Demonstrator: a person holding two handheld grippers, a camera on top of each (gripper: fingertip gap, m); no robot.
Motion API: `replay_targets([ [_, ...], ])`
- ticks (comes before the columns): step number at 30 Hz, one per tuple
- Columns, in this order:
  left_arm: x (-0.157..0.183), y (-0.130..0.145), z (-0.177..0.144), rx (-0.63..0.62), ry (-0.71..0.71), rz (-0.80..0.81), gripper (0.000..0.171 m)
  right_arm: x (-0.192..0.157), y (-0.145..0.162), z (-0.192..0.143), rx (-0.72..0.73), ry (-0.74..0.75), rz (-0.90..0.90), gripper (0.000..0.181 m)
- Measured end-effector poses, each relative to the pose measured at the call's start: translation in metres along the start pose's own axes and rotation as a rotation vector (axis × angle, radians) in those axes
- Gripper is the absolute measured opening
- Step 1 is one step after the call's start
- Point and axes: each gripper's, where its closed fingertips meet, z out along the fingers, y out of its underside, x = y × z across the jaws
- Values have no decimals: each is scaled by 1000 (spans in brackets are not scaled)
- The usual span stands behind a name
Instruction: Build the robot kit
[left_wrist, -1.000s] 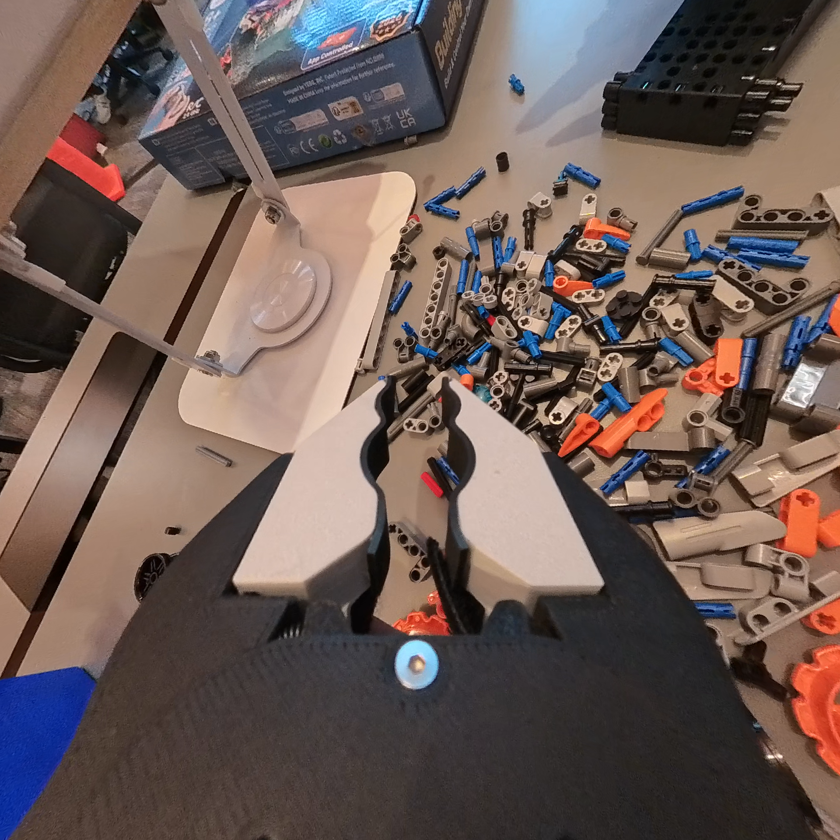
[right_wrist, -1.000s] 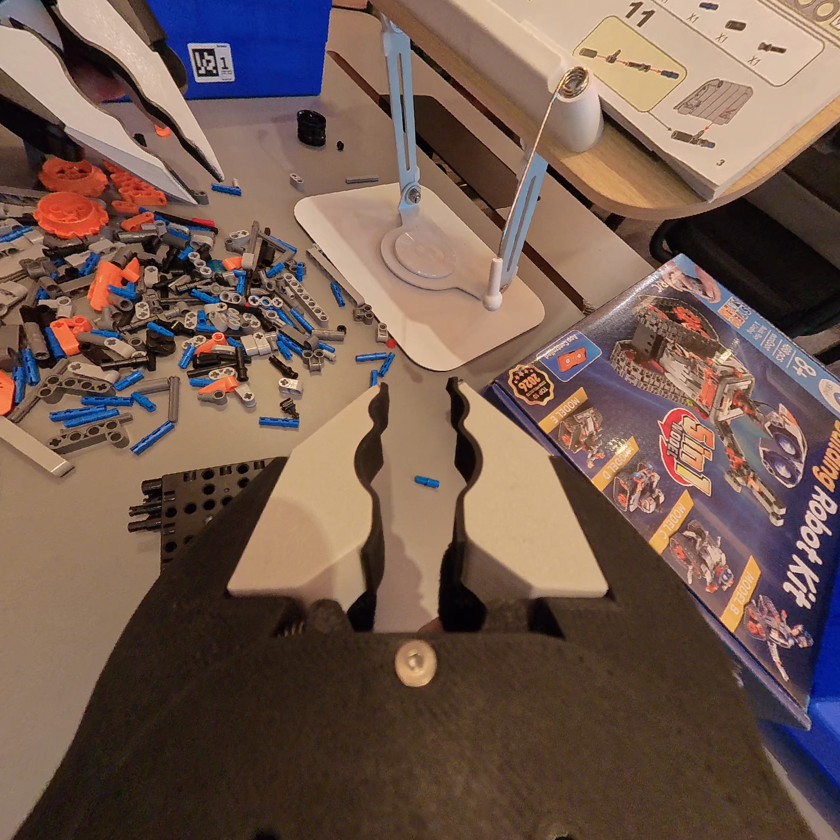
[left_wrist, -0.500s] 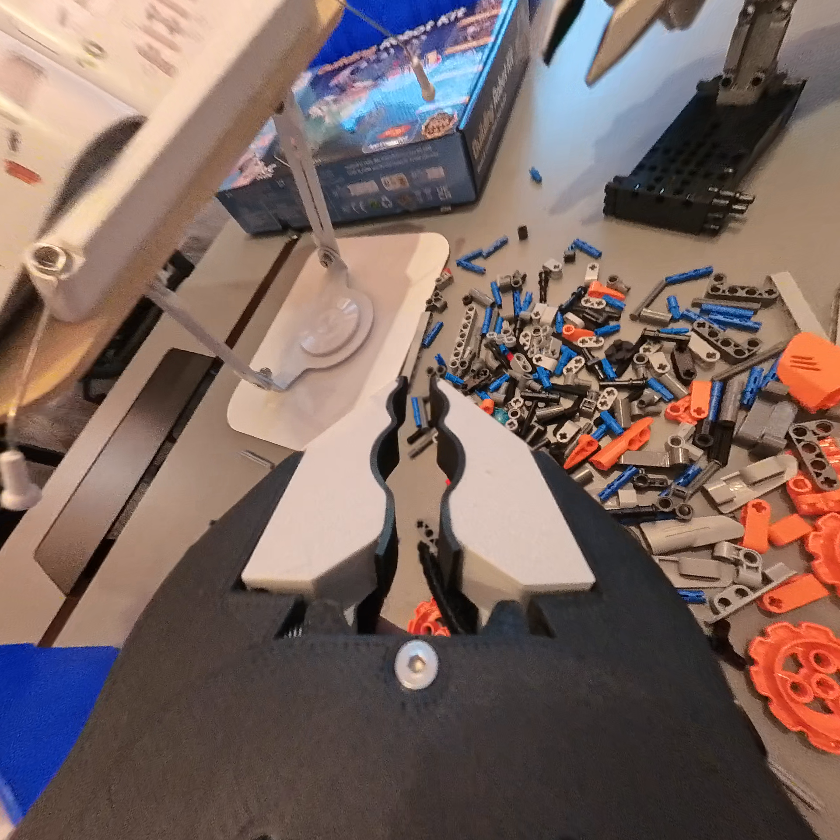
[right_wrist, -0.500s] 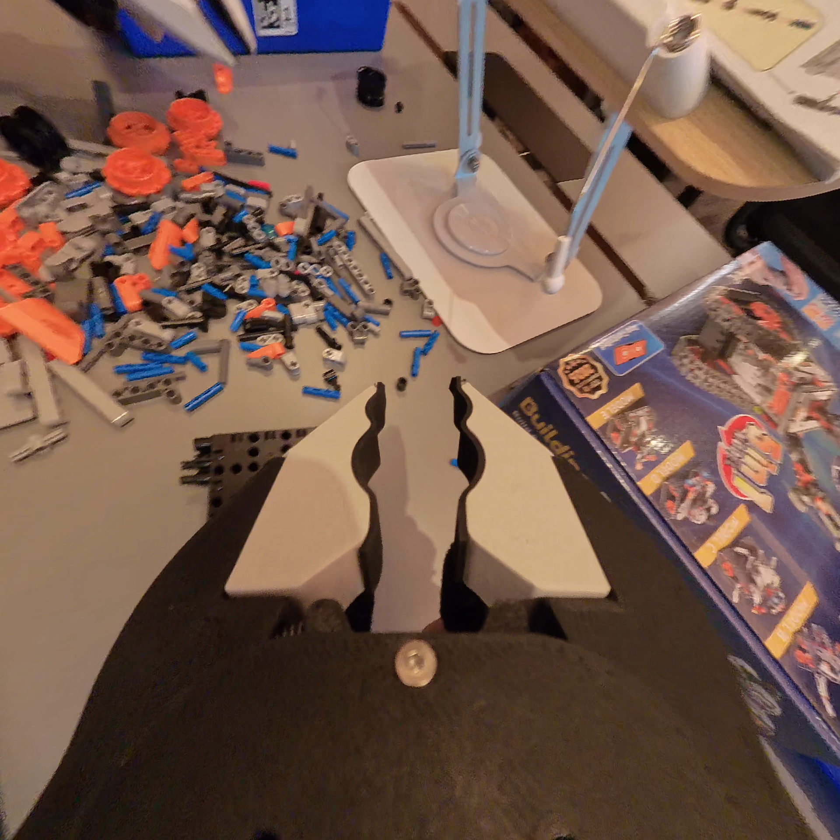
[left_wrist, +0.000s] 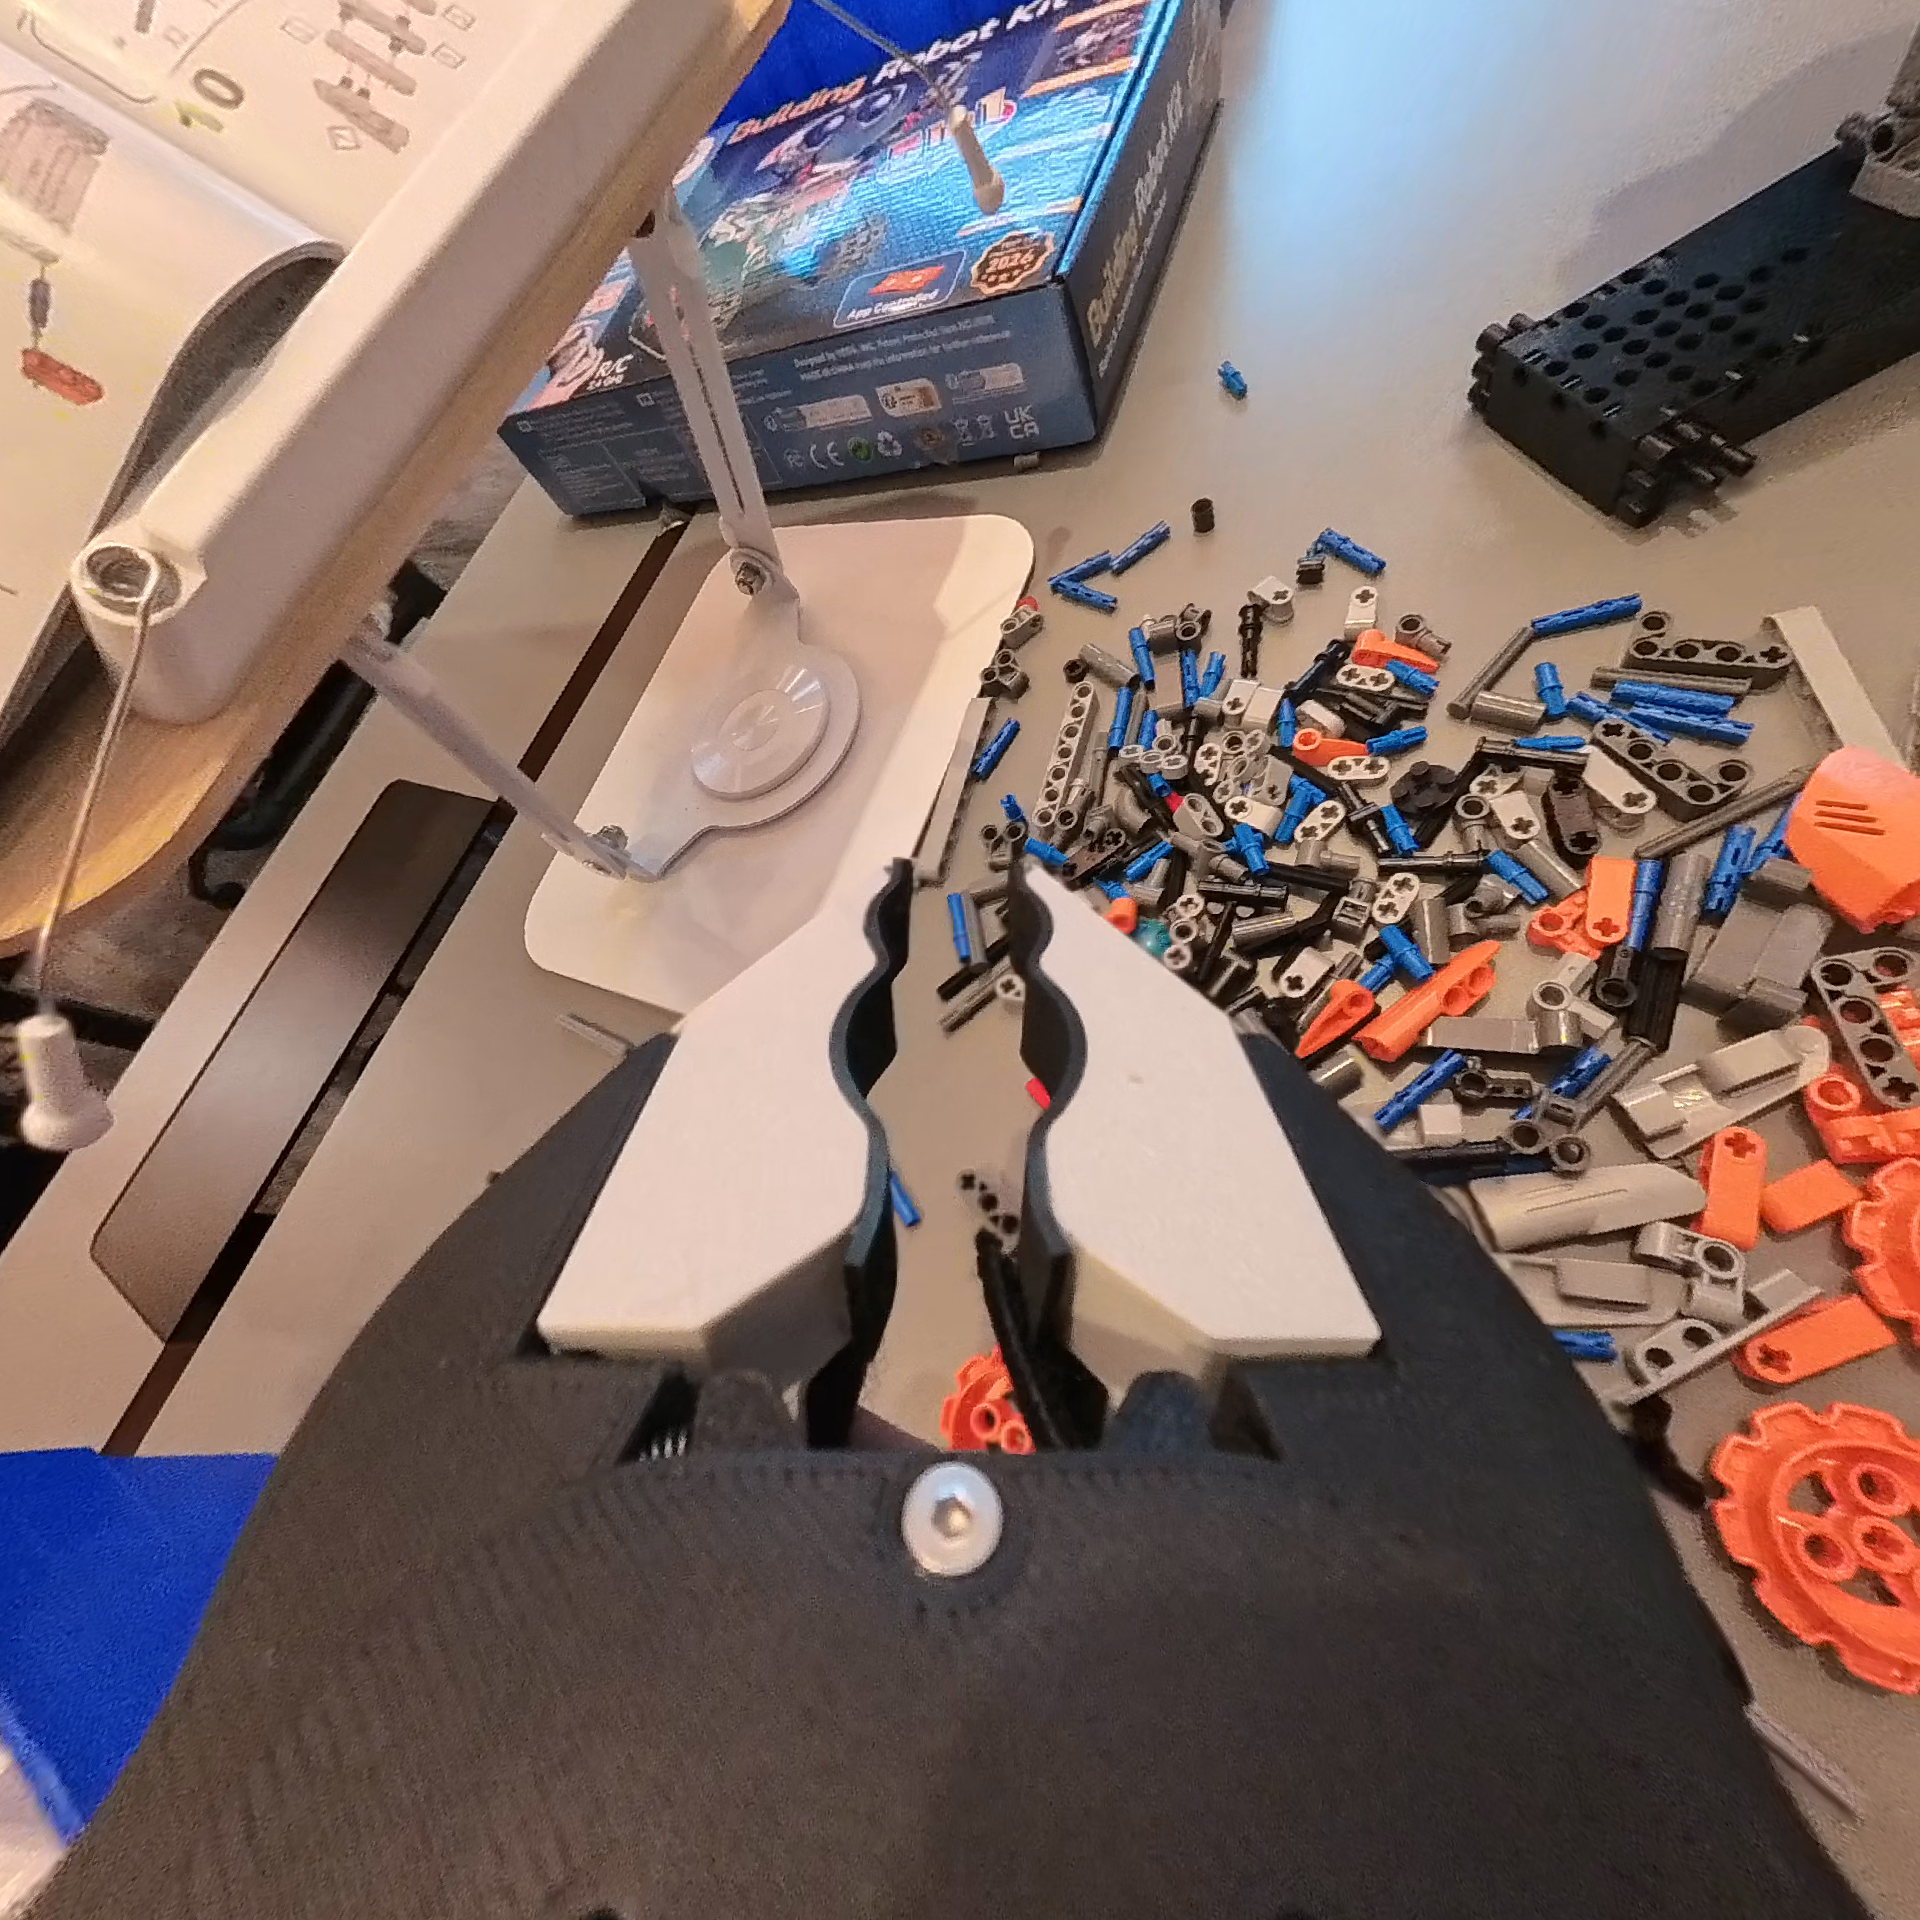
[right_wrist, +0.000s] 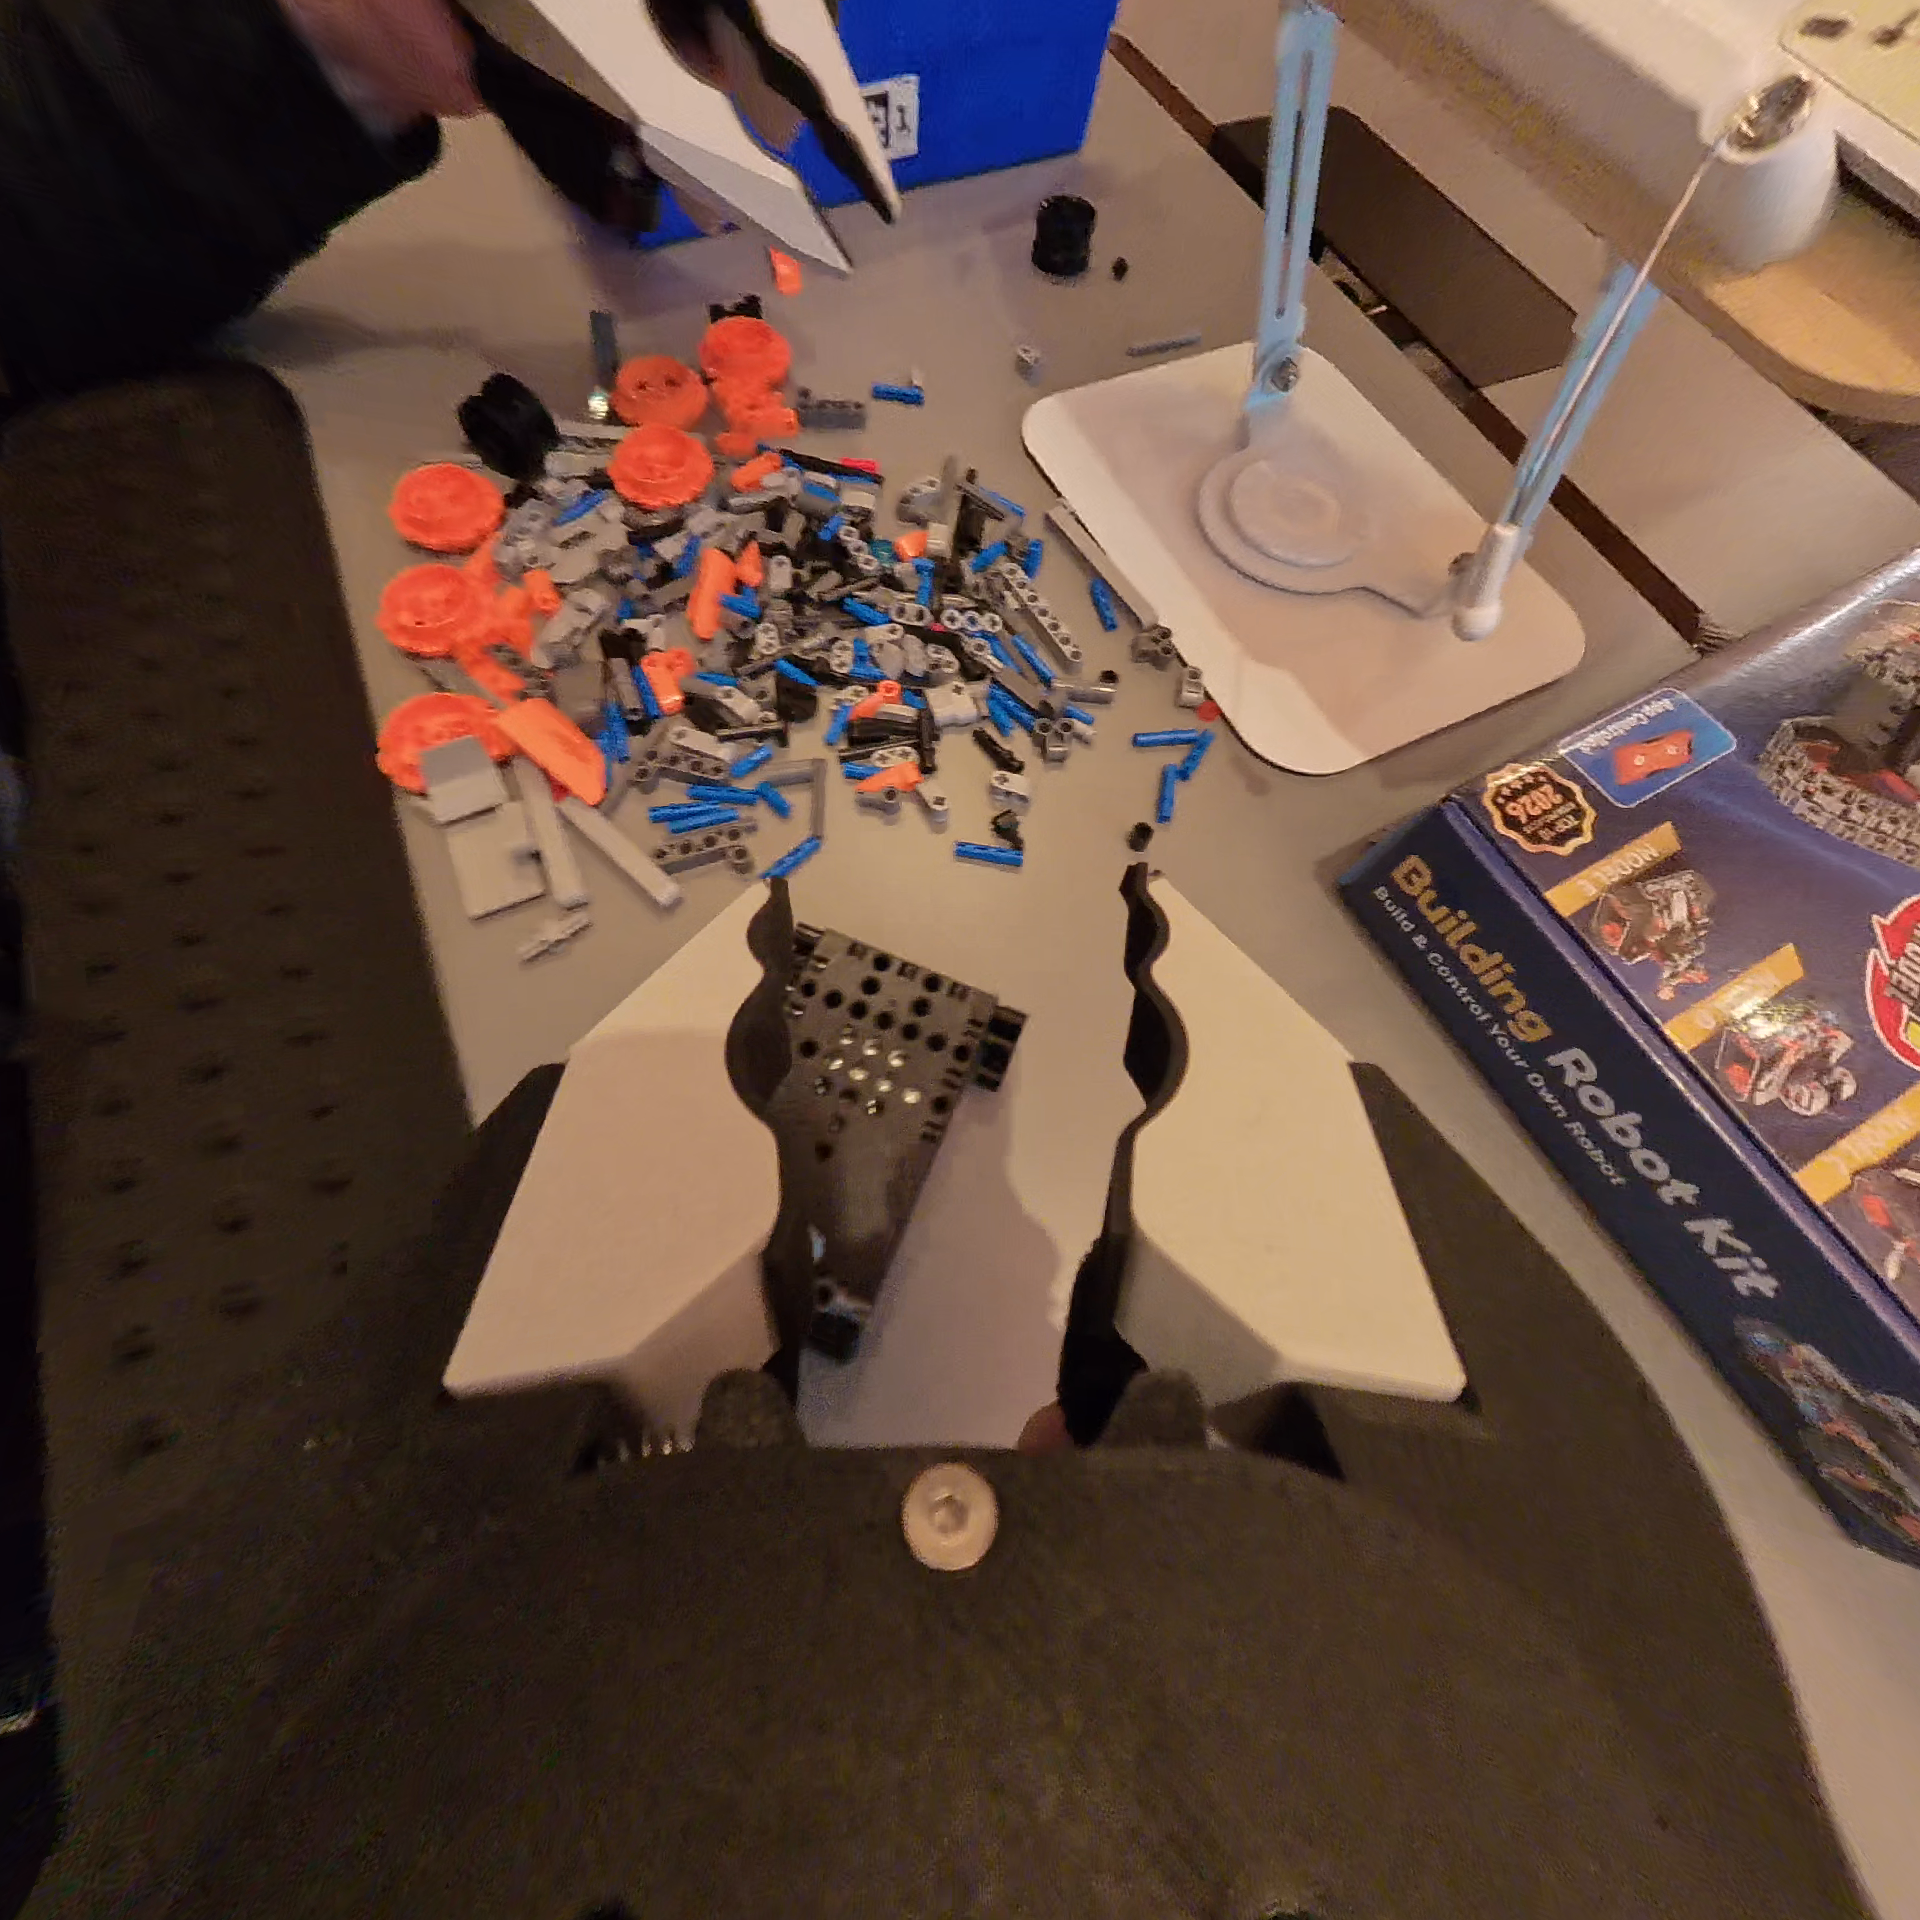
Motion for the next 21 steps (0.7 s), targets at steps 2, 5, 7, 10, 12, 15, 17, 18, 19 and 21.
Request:
replay_targets([
  [2, -5, 3, -3, -11, -11, -3, 17, -18, 5, -6, -35, -13, -9, 82],
  [5, -10, 6, -6, -15, -13, -31, 19, -46, 30, -2, -152, -11, -21, 90],
  [7, -10, 7, -7, -19, -8, -36, 20, -55, 51, 5, -221, 8, -2, 83],
  [10, -4, 7, -5, -33, 14, -33, 21, -55, 79, 14, -304, 24, 57, 67],
  [12, -1, 10, -3, -53, 27, -25, 21, -48, 92, 15, -349, 62, 36, 54],
  [15, -2, 12, -4, -72, 16, -21, 22, -38, 94, 11, -347, 60, 53, 47],
  [17, -3, 11, -5, -61, 21, -35, 22, -26, 99, 6, -353, 73, 27, 47],
  [18, -3, 11, -5, -56, 26, -42, 22, -21, 102, 2, -350, 59, 30, 46],
  [19, -2, 11, -4, -55, 32, -44, 22, -15, 105, -2, -350, 47, 26, 46],
  [21, 2, 12, -1, -64, 42, -36, 22, 5, 114, -12, -369, 58, 8, 47],
])
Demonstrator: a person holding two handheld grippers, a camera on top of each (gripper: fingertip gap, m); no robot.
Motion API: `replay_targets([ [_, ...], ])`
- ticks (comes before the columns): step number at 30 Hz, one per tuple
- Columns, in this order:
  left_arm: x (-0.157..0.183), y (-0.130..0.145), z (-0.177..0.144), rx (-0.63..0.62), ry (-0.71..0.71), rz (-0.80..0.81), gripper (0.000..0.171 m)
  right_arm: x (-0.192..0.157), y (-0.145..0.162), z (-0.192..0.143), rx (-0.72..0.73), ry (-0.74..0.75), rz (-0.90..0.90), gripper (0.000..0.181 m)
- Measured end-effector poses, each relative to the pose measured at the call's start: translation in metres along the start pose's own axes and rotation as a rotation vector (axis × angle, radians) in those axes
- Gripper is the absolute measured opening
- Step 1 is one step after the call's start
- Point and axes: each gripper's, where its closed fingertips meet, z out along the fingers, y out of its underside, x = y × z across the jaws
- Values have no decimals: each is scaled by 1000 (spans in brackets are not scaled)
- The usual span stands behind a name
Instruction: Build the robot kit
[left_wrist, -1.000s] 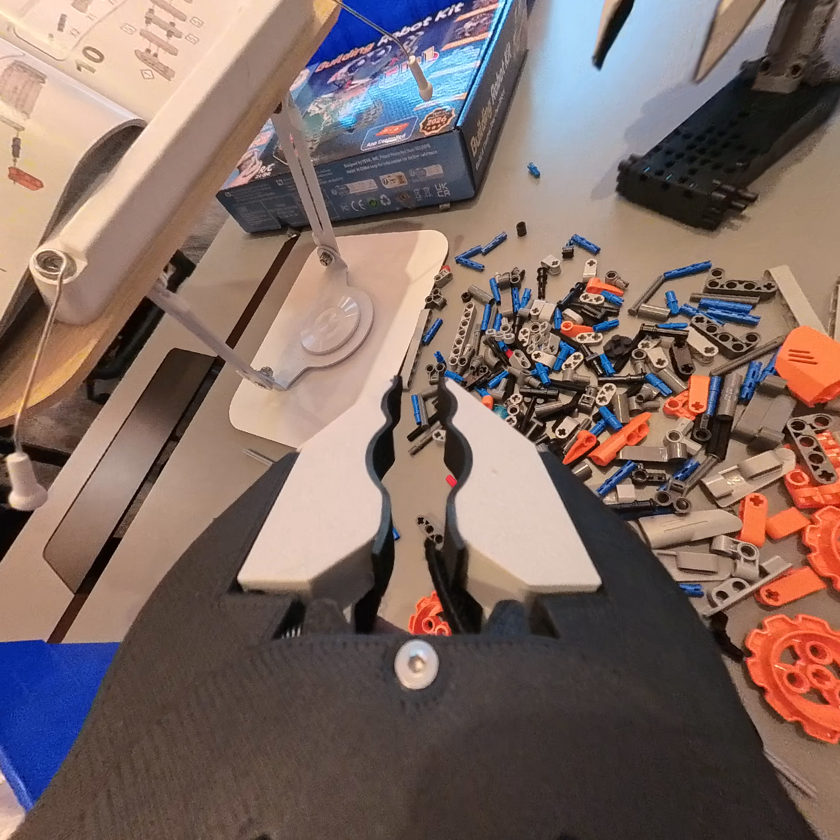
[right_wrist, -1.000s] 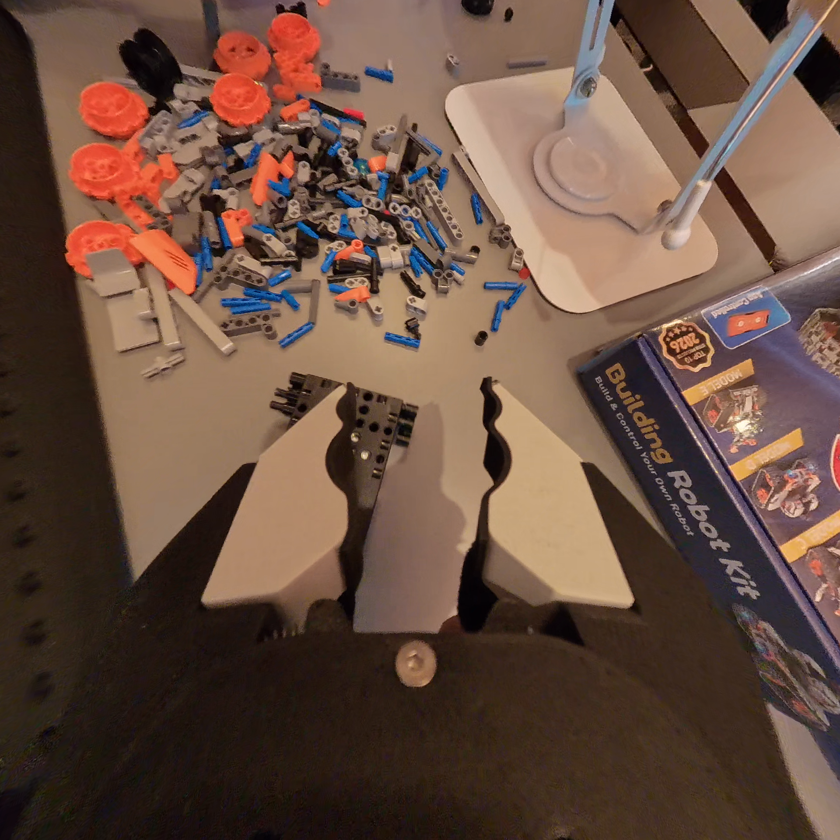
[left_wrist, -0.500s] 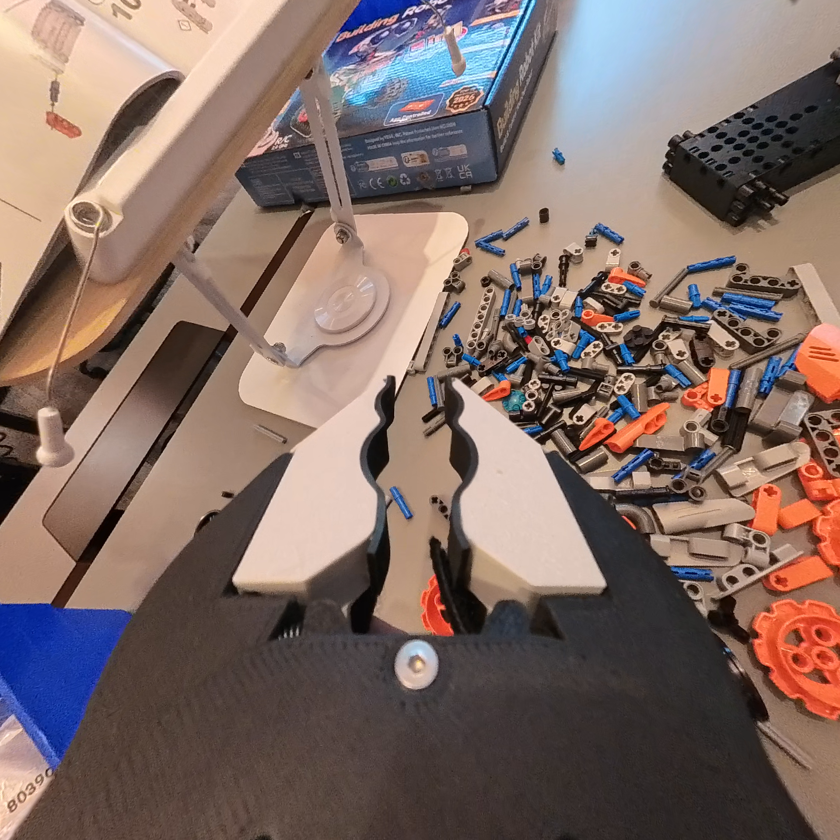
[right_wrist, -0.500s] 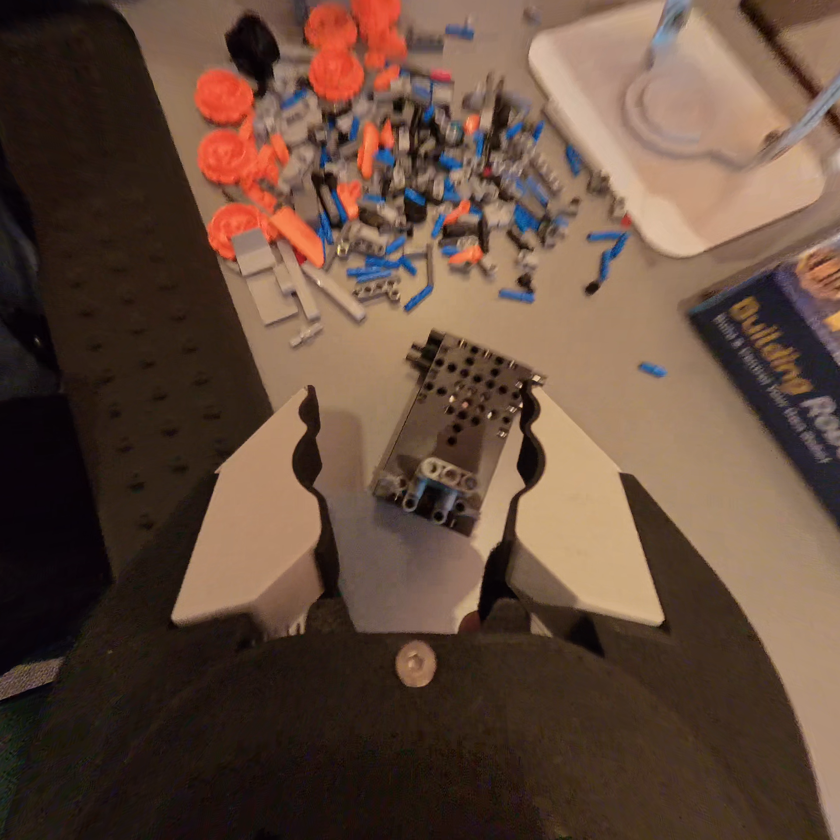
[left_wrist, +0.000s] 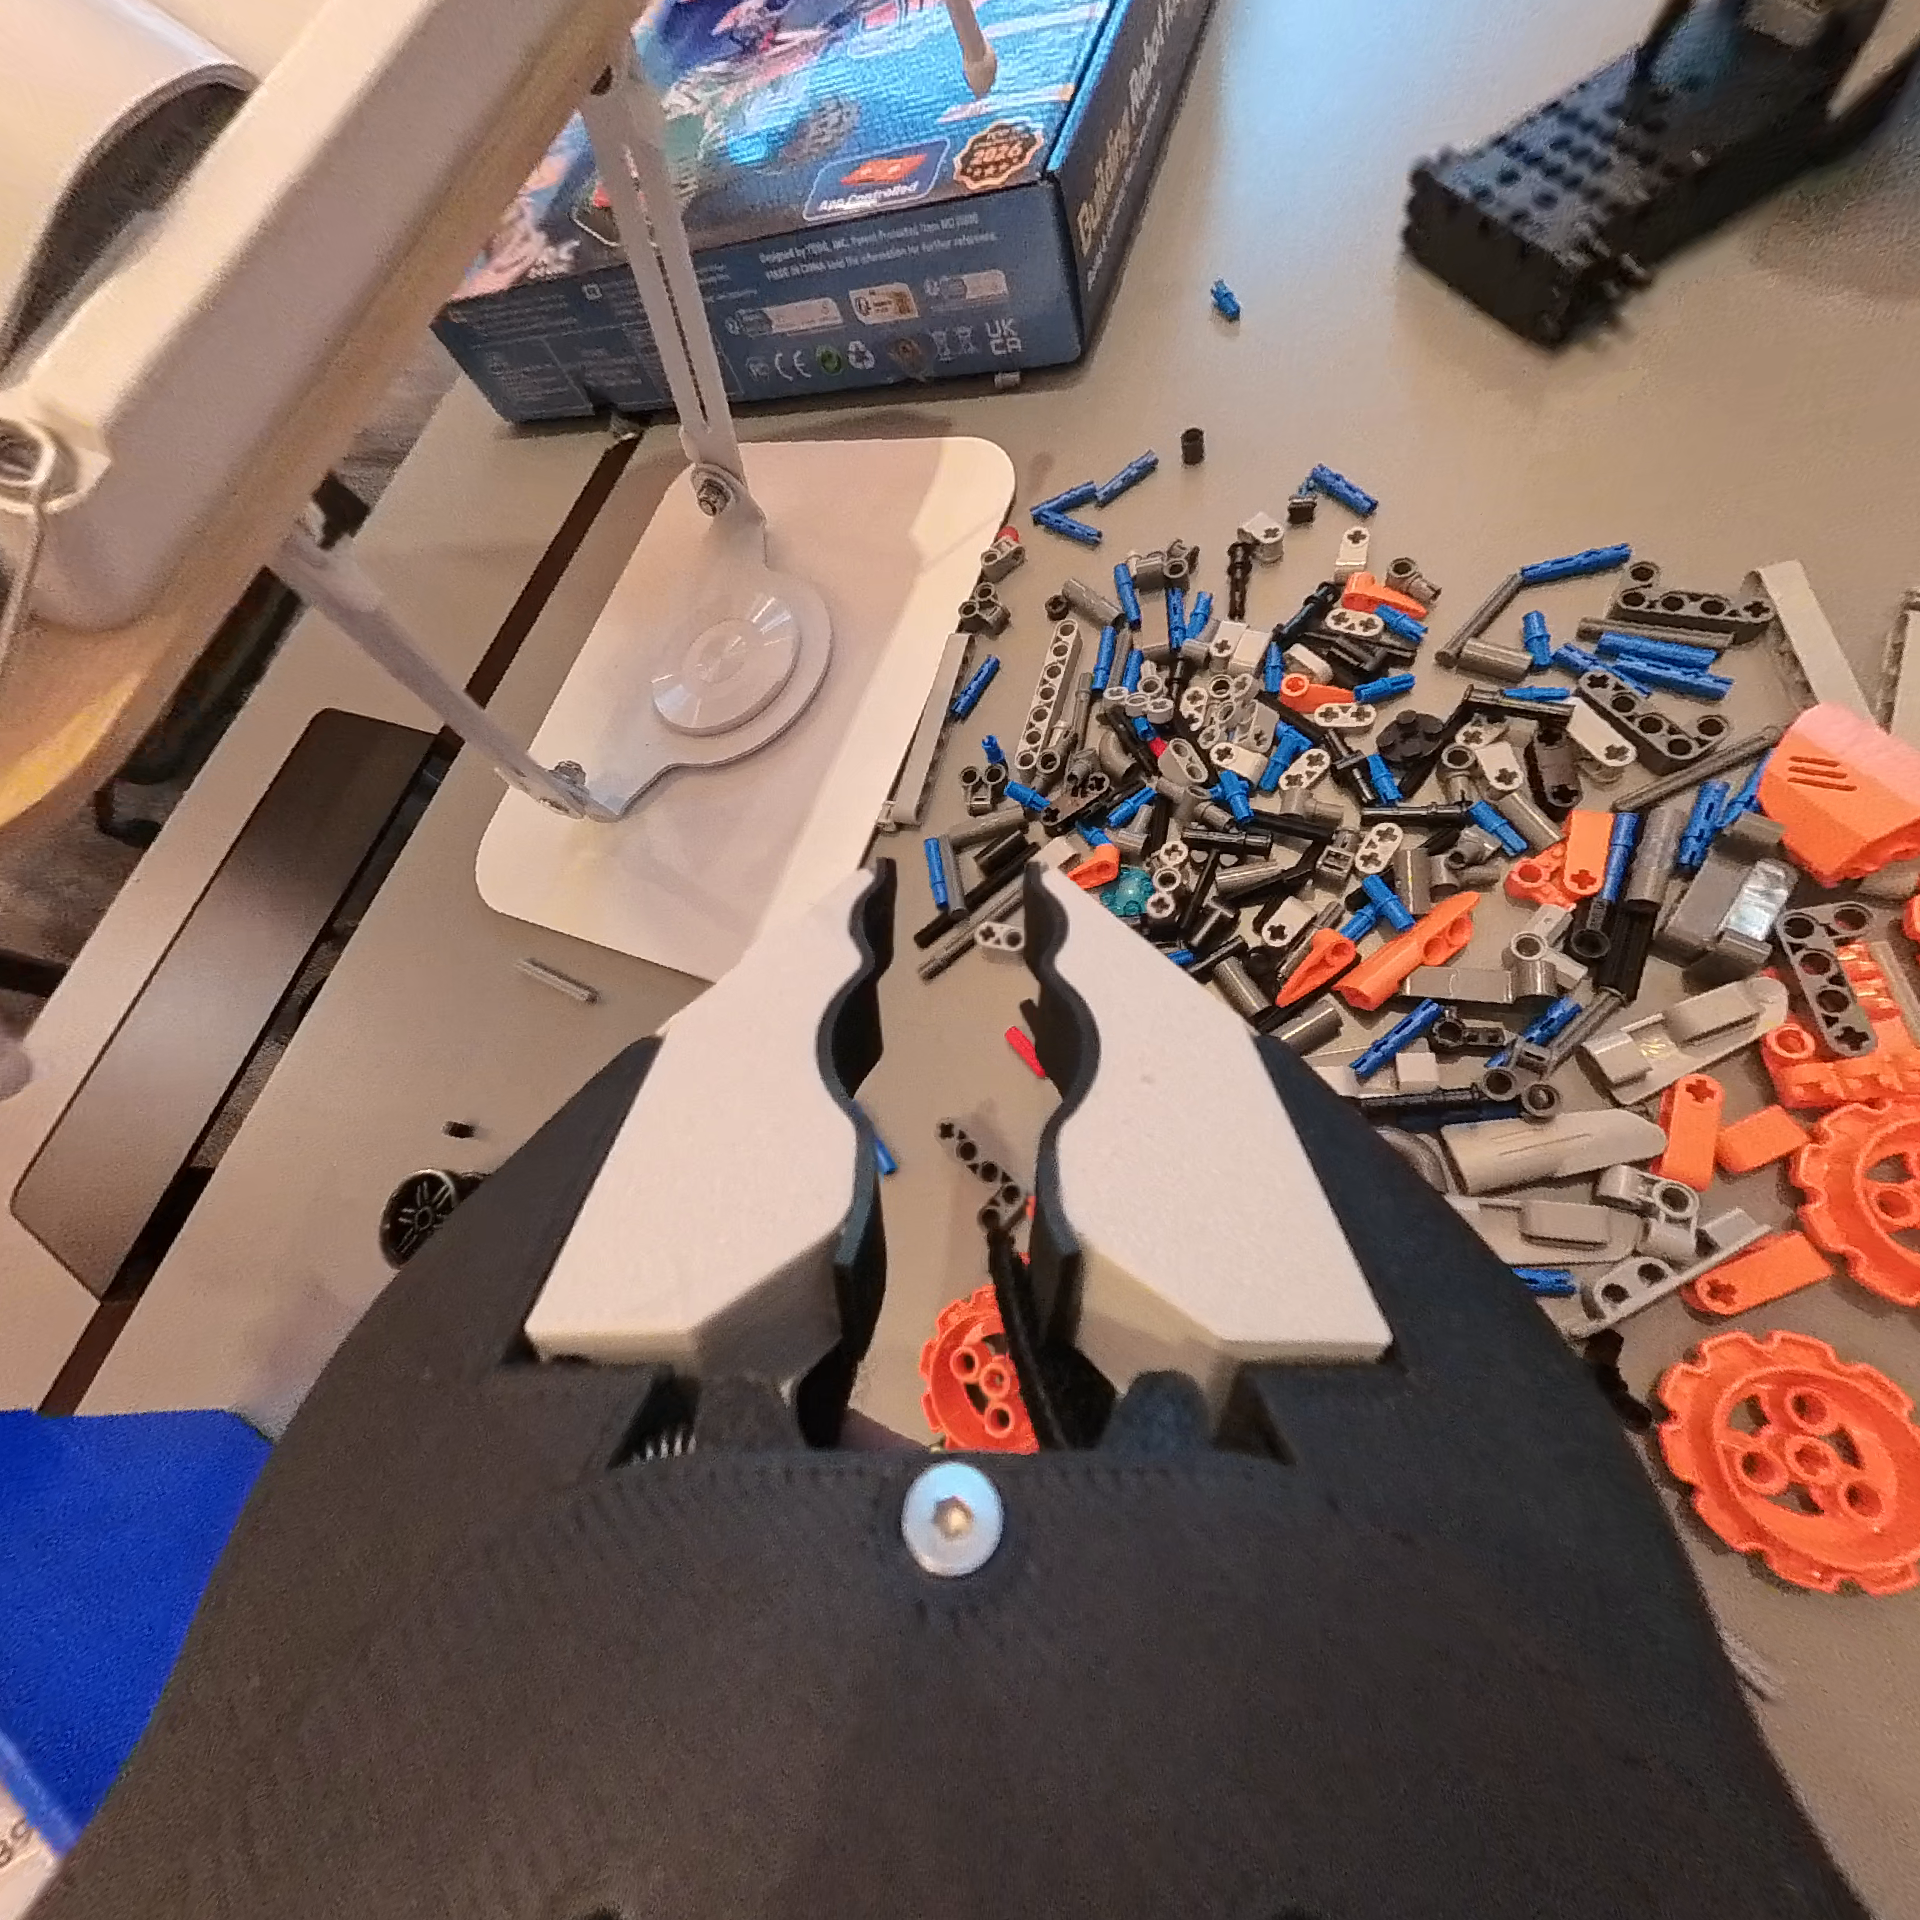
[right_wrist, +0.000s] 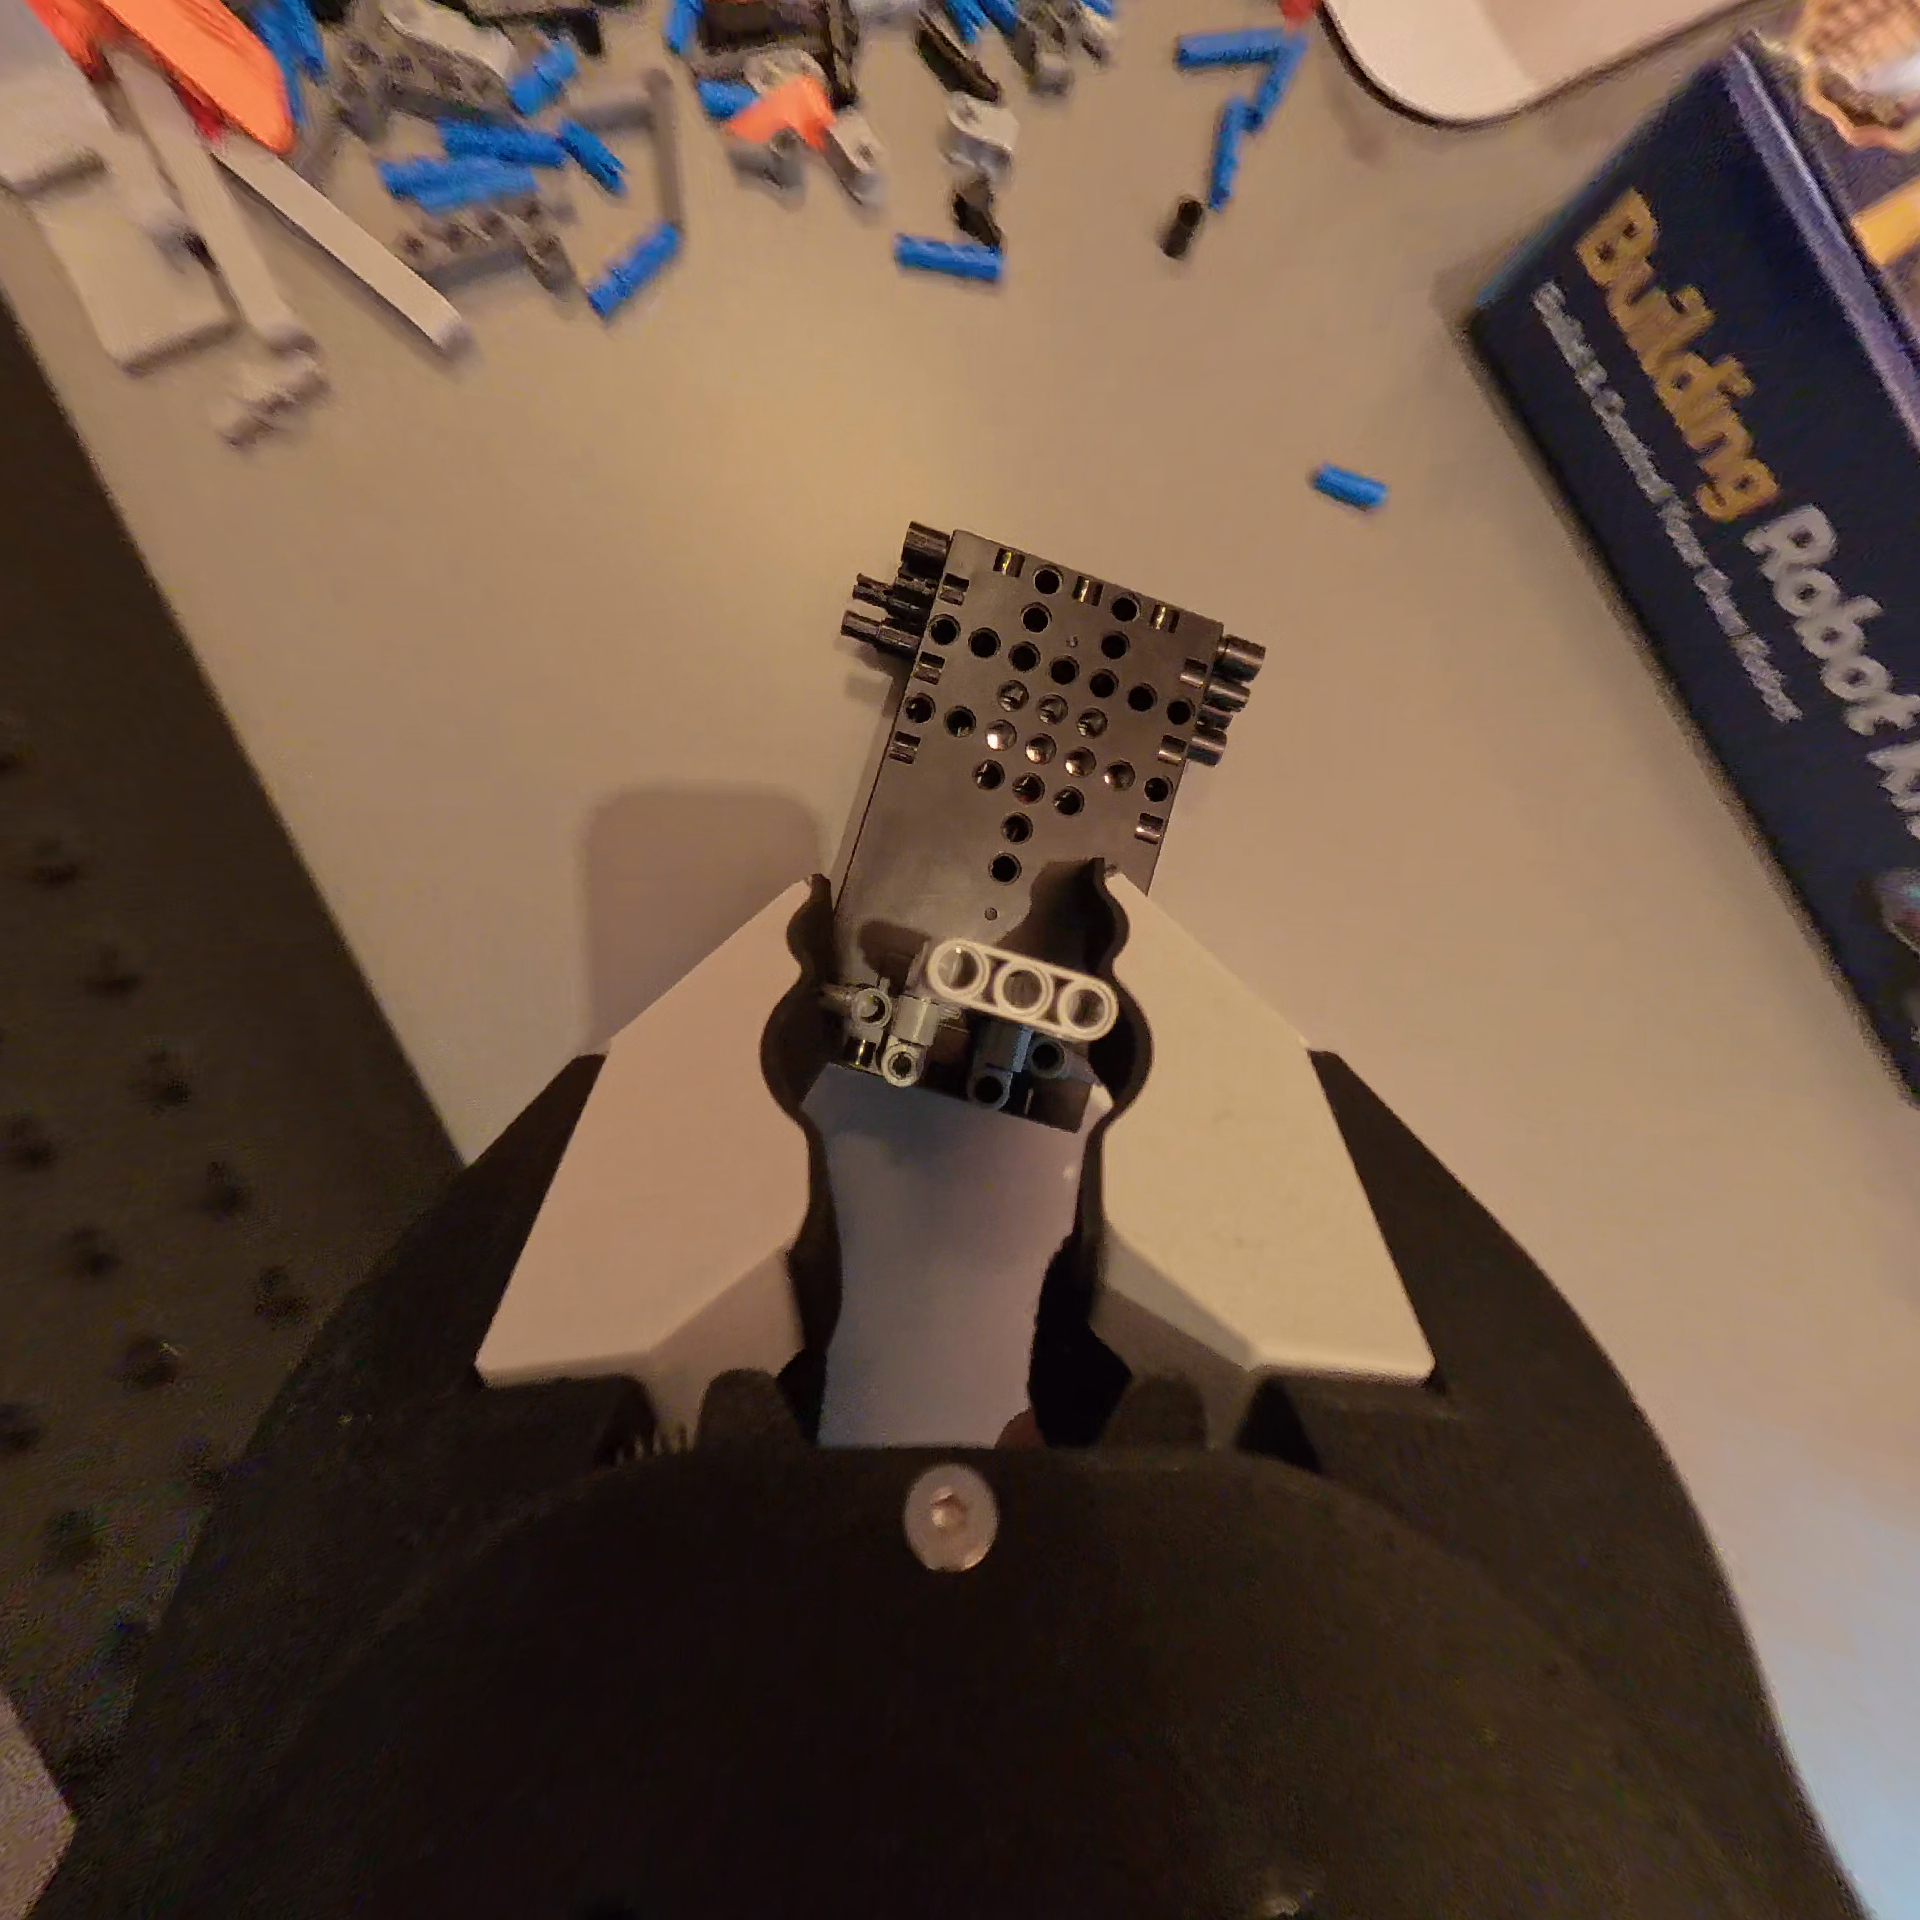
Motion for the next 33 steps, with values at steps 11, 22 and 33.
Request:
replay_targets([
  [11, 14, -1, 16, -5, 41, 10, 22, 20, -100, -17, 143, 35, -99, 46],
  [22, 34, -1, 27, -6, 85, 43, 21, 20, -159, 126, 57, -118, -144, 29],
  [33, 38, -6, 30, 18, 97, 37, 20, 17, -163, 120, 114, -173, -109, 8],
])
